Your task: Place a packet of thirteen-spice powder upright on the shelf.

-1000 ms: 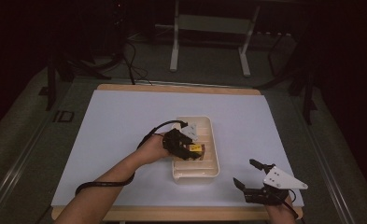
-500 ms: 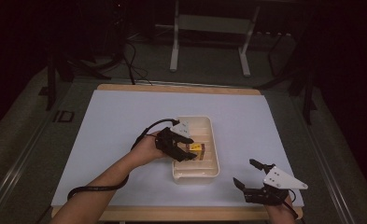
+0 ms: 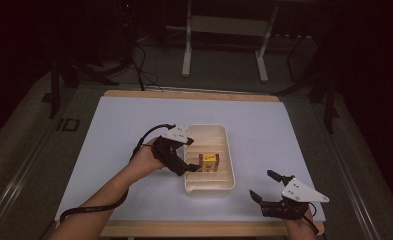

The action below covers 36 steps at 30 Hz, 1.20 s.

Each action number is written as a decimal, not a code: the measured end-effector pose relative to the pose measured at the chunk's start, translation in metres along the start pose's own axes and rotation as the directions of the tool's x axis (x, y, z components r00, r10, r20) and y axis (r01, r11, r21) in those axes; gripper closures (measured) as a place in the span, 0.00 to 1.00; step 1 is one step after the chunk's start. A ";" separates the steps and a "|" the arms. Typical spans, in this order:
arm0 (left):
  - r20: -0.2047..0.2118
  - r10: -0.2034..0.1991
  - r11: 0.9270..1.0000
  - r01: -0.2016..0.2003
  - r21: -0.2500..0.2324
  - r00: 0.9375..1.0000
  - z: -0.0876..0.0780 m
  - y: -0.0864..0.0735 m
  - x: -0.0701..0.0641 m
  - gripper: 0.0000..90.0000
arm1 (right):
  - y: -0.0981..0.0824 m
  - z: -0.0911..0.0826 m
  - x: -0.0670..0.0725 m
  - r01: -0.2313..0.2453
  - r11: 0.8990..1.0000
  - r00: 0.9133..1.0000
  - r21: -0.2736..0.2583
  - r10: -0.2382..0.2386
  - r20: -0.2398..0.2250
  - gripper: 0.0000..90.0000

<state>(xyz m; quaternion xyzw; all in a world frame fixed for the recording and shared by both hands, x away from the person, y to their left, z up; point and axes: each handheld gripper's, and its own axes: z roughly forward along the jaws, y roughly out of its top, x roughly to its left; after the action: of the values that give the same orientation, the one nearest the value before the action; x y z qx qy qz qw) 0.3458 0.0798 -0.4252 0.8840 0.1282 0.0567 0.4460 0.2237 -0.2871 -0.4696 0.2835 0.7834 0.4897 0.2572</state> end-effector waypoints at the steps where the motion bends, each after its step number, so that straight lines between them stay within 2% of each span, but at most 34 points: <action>1: -0.020 -0.007 1.000 0.007 0.003 1.000 -0.002 -0.001 0.001 0.04 | 0.000 0.000 0.000 -0.001 1.000 1.000 0.000 0.001 0.000 0.17; 3: -0.044 -0.020 1.000 0.021 0.008 0.999 -0.006 -0.004 0.002 0.01 | 0.000 0.000 0.000 0.000 1.000 1.000 -0.001 0.000 0.001 0.17; 6: -0.070 -0.072 0.997 0.071 -0.014 0.995 -0.011 -0.010 0.005 0.01 | 0.000 0.000 0.000 -0.002 1.000 1.000 0.000 0.002 0.003 0.17; 8: -0.105 -0.089 0.996 0.087 -0.029 0.990 -0.015 -0.015 0.007 0.01 | 0.000 0.000 0.000 -0.002 1.000 1.000 0.000 0.002 0.003 0.17; 10: -0.139 -0.118 0.992 0.112 -0.053 0.983 -0.020 -0.018 0.007 0.01 | 0.000 0.000 0.000 -0.001 1.000 1.000 0.001 0.001 0.004 0.17; 11: -0.145 -0.136 0.990 0.128 -0.061 0.980 -0.024 -0.020 0.008 0.01 | 0.000 0.000 0.000 -0.001 1.000 1.000 0.002 0.001 0.004 0.17; 12: -0.145 -0.136 0.990 0.128 -0.061 0.980 -0.024 -0.020 0.008 0.01 | 0.000 0.000 0.000 -0.001 1.000 1.000 0.002 0.001 0.004 0.17; 16: -0.177 -0.192 0.980 0.177 -0.093 0.965 -0.038 -0.028 0.007 0.01 | 0.000 0.001 0.000 -0.003 1.000 1.000 0.003 0.003 0.005 0.17; 17: -0.195 -0.210 0.976 0.194 -0.098 0.958 -0.041 -0.031 0.007 0.01 | 0.000 0.000 0.000 -0.003 1.000 1.000 0.004 0.003 0.005 0.17; 19: -0.214 -0.237 0.971 0.221 -0.095 0.948 -0.044 -0.036 0.006 0.01 | 0.000 0.000 0.000 -0.002 1.000 1.000 0.004 0.002 0.003 0.17; 22: -0.239 -0.263 0.964 0.247 -0.097 0.935 -0.048 -0.047 0.003 0.01 | 0.000 0.000 0.000 -0.001 1.000 1.000 0.004 0.001 0.004 0.17; 25: -0.249 -0.286 0.957 0.266 -0.112 0.925 -0.053 -0.056 0.001 0.01 | 0.000 0.000 0.000 0.001 1.000 1.000 0.003 -0.001 0.007 0.17; 29: -0.283 -0.310 0.950 0.287 -0.121 0.908 -0.060 -0.066 -0.005 0.01 | 0.000 0.001 0.001 0.003 1.000 1.000 0.008 -0.003 0.009 0.17; 30: -0.292 -0.309 0.951 0.286 -0.120 0.905 -0.061 -0.068 -0.006 0.01 | 0.000 0.001 0.001 0.003 1.000 1.000 0.007 -0.003 0.010 0.17; 31: -0.291 -0.314 0.949 0.290 -0.122 0.904 -0.063 -0.070 -0.007 0.01 | 0.000 0.001 0.001 0.002 1.000 1.000 0.007 -0.002 0.011 0.17; 33: -0.303 -0.325 0.945 0.298 -0.133 0.896 -0.066 -0.074 -0.010 0.01 | 0.000 0.000 0.001 0.001 1.000 1.000 0.006 -0.001 0.010 0.16; 34: -0.298 -0.332 0.943 0.302 -0.141 0.895 -0.068 -0.075 -0.011 0.01 | 0.000 0.000 0.000 0.002 1.000 1.000 0.004 -0.002 0.012 0.16; 36: -0.309 -0.341 0.939 0.306 -0.156 0.888 -0.070 -0.079 -0.014 0.01 | 0.000 0.000 0.000 0.004 1.000 1.000 0.003 -0.004 0.014 0.17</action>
<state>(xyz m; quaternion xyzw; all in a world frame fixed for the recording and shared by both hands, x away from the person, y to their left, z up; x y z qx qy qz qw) 0.3035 0.1754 -0.4463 0.8037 0.3439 0.1357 0.4662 0.2234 -0.2866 -0.4694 0.2859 0.7829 0.4859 0.2631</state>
